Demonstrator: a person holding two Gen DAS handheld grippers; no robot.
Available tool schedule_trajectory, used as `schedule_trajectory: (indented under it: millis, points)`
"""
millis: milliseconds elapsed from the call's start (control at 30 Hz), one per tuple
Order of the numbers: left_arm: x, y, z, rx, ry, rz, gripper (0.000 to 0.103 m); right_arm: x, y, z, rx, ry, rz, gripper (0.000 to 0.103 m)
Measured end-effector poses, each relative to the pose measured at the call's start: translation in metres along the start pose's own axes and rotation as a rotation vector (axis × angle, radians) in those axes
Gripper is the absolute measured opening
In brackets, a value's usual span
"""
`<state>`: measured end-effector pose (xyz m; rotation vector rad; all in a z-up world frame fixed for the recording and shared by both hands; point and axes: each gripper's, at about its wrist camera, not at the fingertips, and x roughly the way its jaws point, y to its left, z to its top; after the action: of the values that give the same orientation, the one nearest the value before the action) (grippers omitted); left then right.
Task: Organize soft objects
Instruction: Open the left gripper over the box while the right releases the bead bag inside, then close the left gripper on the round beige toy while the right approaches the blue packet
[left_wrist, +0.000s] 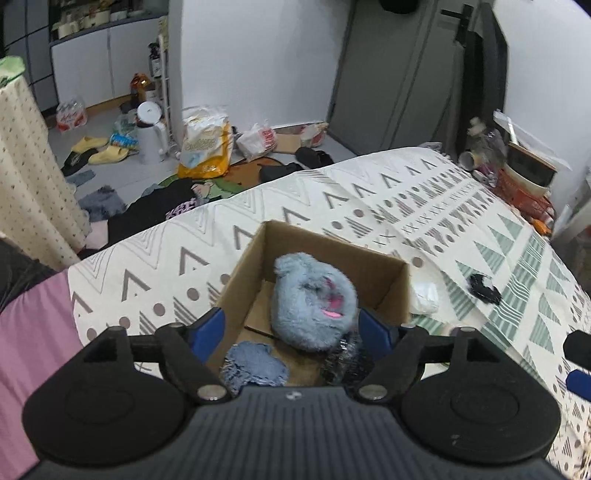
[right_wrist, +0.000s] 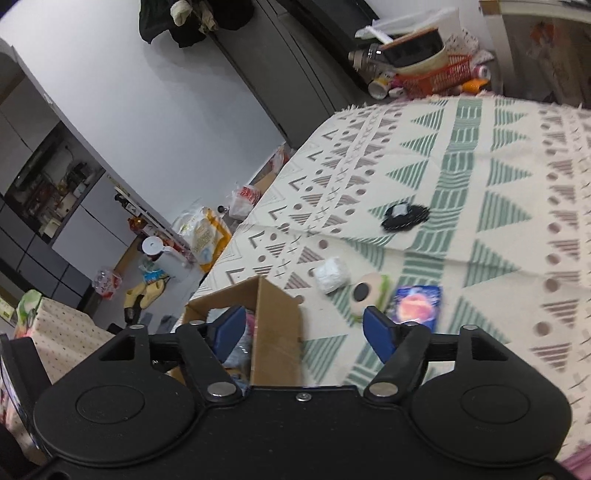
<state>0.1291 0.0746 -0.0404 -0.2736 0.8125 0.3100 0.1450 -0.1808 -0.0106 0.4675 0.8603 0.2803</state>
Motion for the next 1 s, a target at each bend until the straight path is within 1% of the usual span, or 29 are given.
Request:
schedule_trajectory:
  millis: [133,200,233,300,367,533,633,767,900,1000]
  points:
    - [-0.009,-0.014,-0.002,0.046,-0.005,-0.01,0.083,-0.013,-0.012,0.005,-0.004,-0.007,-0.016,0.071]
    - [-0.013,-0.02,-0.003,0.053,0.007,-0.018,0.083,-0.018,-0.018,0.007,-0.001,-0.006,-0.019,0.072]
    - [-0.015,-0.024,-0.003,0.054,0.018,-0.022,0.083,-0.02,-0.021,0.008,-0.002,-0.004,-0.019,0.073]
    - [-0.021,-0.032,-0.001,0.065,0.027,-0.055,0.083,-0.024,-0.025,0.012,0.001,-0.004,-0.023,0.077]
    - [-0.027,-0.041,0.0,0.081,0.03,-0.078,0.083,-0.029,-0.03,0.015,-0.003,-0.012,-0.02,0.082]
    - [-0.037,-0.062,0.006,0.096,0.017,-0.094,0.083,-0.038,-0.043,0.027,0.013,-0.009,-0.012,0.083]
    - [-0.038,-0.073,0.009,0.091,0.028,-0.108,0.083,-0.042,-0.051,0.034,0.028,-0.012,-0.017,0.083]
    - [-0.038,-0.09,0.012,0.11,0.03,-0.125,0.083,-0.038,-0.066,0.04,0.049,-0.009,-0.009,0.084]
    - [-0.032,-0.109,0.013,0.135,0.055,-0.136,0.083,-0.027,-0.084,0.036,0.101,-0.001,0.004,0.084]
    - [-0.025,-0.122,0.013,0.156,0.071,-0.142,0.083,-0.02,-0.092,0.032,0.113,0.02,0.015,0.083]
